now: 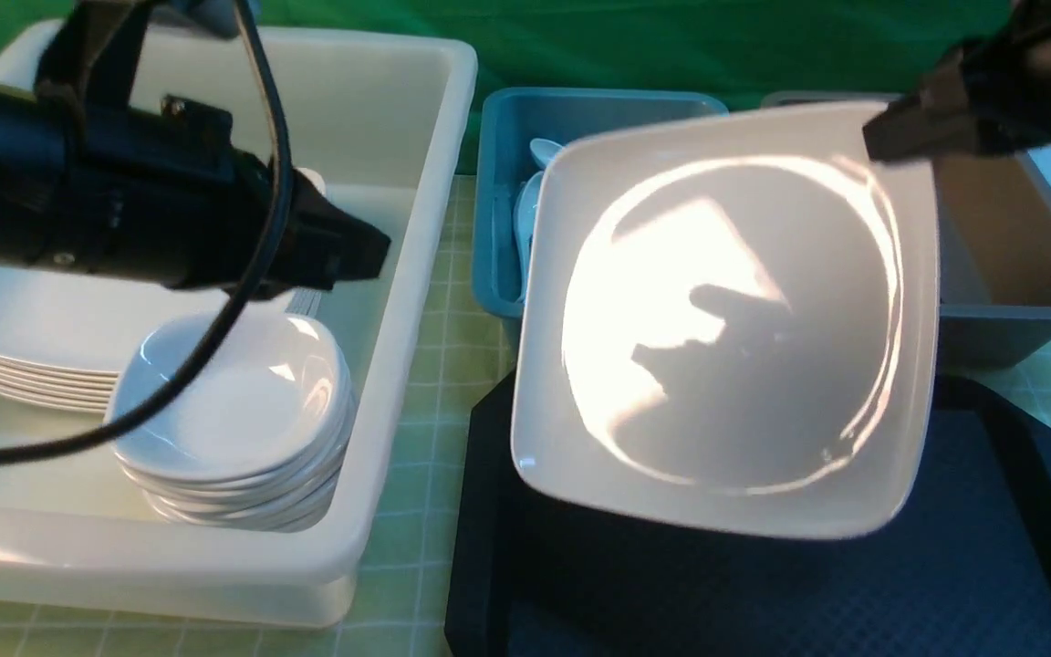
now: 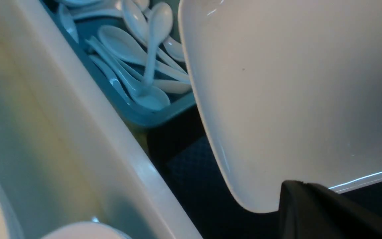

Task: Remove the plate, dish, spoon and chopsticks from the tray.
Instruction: Use the right arm to put the plate into the large storage box on the left

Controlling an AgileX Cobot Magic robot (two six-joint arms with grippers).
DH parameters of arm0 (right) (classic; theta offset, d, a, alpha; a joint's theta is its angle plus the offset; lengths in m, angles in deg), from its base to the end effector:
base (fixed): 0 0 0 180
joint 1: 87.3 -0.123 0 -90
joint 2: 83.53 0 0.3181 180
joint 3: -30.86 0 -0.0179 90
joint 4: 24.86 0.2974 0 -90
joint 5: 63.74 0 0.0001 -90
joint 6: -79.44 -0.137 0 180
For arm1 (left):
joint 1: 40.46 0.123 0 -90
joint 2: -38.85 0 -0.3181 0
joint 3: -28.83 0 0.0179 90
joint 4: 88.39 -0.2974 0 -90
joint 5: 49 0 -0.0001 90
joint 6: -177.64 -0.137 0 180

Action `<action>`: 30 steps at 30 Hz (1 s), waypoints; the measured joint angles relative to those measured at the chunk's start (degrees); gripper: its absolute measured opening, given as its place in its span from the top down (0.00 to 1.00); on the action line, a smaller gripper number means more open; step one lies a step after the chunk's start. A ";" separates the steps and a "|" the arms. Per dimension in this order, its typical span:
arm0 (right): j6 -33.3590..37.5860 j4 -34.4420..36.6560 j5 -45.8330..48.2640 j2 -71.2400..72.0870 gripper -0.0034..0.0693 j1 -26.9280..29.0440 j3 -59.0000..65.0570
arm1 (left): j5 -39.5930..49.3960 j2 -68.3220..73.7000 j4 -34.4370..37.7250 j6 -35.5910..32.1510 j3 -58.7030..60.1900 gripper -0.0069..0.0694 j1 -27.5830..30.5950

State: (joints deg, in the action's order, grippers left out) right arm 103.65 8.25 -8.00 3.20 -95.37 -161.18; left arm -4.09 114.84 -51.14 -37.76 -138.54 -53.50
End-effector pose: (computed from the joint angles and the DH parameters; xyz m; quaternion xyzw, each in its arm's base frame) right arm 0.3873 0.1174 0.4216 -0.1875 0.8741 0.2258 0.3871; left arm 0.2972 -0.1290 0.3820 0.2488 0.8429 -0.2183 0.4242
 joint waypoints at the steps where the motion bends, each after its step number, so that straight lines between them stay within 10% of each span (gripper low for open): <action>1: -0.44 0.00 -0.06 0.00 0.91 0.00 -1.40 | -0.13 0.00 -2.53 2.24 -1.71 0.93 -0.01; 11: -1.95 6.33 -1.65 -11.62 0.91 -4.38 -28.55 | -1.58 0.39 -31.19 28.99 -13.12 0.93 5.76; 23: -1.99 10.61 -12.20 -40.58 0.91 -20.61 -57.72 | 5.04 1.45 -20.95 30.18 -12.01 0.93 36.84; 30: 3.19 10.51 -25.01 -49.26 0.91 -27.60 -58.46 | 6.97 0.73 -15.14 25.90 -10.73 0.93 39.45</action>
State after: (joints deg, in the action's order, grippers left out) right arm 106.84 18.76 -33.01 -46.07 -122.97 -219.64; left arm 2.88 115.57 -66.28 -11.87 -149.27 -14.05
